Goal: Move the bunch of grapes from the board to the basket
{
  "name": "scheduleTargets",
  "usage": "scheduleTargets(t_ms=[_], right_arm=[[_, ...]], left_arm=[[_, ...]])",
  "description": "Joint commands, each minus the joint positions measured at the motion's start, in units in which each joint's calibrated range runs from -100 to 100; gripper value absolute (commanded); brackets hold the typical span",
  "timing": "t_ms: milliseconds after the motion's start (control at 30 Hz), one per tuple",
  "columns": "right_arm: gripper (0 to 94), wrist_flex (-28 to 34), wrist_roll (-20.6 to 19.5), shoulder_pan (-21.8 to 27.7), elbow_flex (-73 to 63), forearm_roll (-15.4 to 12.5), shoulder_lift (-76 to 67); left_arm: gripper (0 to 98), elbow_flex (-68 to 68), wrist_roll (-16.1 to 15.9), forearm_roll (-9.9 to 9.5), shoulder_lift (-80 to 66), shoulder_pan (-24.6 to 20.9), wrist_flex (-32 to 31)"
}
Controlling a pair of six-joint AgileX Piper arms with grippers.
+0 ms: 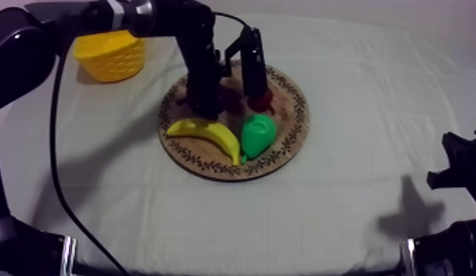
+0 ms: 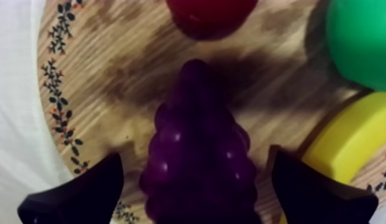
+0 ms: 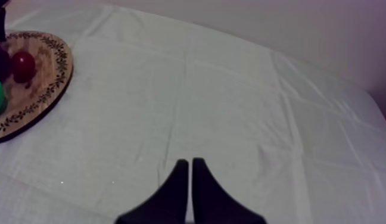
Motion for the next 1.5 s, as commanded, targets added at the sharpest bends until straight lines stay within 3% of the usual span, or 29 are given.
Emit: scheduleTargets(t_ms=[0,333,567,700,1200,1467], right_arm=[[0.5,-0.03,0.01,0.01,-0.01,0.01,-0.02],[0.5,-0.03,0.01,0.01,-0.01,0.01,-0.02],[0.5,-0.03,0.01,0.01,-0.01,0.01,-0.02],[0.5,-0.03,0.01,0.01,-0.01,0.01,-0.02],[0.5,-0.03,0.01,0.01,-0.01,0.01,-0.02],[0.5,-0.03,0.01,0.01,-0.01,0.01,-0.02]], left_arm=[[95.4,-0.19,0.05,0.04,0.72,-0.03,-0.05],[89.6,-0.76,0.50,0.17,1.59,0.09,-0.16],[66.0,-0.79,0.85,0.64,1.56,-0.11,-0.26],[59.0,-0.76,0.96,0.93,1.55,-0.31,-0.33],[53.5,0.68,1.83,0.96,-0.17,-0.30,-1.78],[54.6,5.48,3.22,0.84,-9.50,-0.06,-3.88]])
